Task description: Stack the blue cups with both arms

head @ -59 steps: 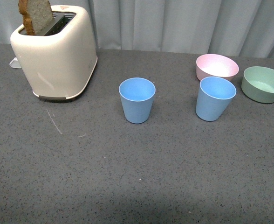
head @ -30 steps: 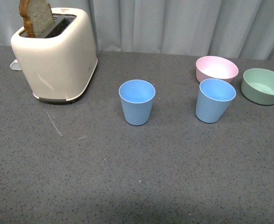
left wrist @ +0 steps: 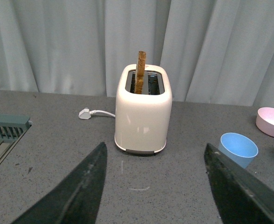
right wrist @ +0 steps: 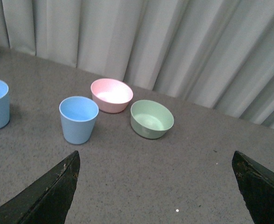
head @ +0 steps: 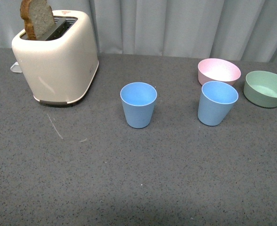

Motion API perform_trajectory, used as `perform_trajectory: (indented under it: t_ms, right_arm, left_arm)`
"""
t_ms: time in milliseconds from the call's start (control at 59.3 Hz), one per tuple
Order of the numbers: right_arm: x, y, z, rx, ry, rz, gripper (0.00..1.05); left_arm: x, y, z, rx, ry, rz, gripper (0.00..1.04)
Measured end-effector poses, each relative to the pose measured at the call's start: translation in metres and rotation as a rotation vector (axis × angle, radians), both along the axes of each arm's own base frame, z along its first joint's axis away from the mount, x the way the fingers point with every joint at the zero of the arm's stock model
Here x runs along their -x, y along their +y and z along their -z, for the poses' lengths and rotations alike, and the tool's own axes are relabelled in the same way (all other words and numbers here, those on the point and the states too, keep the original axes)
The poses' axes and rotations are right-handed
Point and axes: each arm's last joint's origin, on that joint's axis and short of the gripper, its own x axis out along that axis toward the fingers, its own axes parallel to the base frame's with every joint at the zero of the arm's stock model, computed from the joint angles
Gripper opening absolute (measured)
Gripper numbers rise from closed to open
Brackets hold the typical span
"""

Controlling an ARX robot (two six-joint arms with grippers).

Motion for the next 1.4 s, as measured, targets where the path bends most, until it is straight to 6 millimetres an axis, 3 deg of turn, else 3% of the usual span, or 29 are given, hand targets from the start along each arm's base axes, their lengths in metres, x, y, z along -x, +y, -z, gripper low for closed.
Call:
perform_trajectory:
  t_ms: [101, 219, 590, 860, 1129, 1399]
  right_arm:
    - [-0.018, -0.003, -0.011, -0.027, 0.043, -0.005, 0.95]
    - [-0.055, -0.004, -0.023, -0.129, 0.161, -0.019, 0.95]
    - [-0.194, 0.012, -0.008, -0.37, 0.629, 0.105, 0.95]
    - [-0.265, 0.034, 0.013, -0.481, 0.782, 0.186, 0.95]
    - [-0.299, 0.046, 0.034, -0.508, 0.881, 0.241, 0.95]
    - [-0.311, 0.053, 0.052, -0.493, 0.958, 0.274, 0.58]
  left_arm:
    - [0.0, 0.0, 0.0, 0.0, 0.0, 0.0, 0.8]
    - [0.0, 0.0, 0.0, 0.0, 0.0, 0.0, 1.0]
    - [0.0, 0.0, 0.0, -0.002, 0.0, 0.0, 0.98]
    - [0.0, 0.0, 0.0, -0.002, 0.0, 0.0, 0.98]
    - [0.0, 0.0, 0.0, -0.002, 0.0, 0.0, 0.98]
    - [0.0, 0.0, 0.0, -0.002, 0.0, 0.0, 0.98]
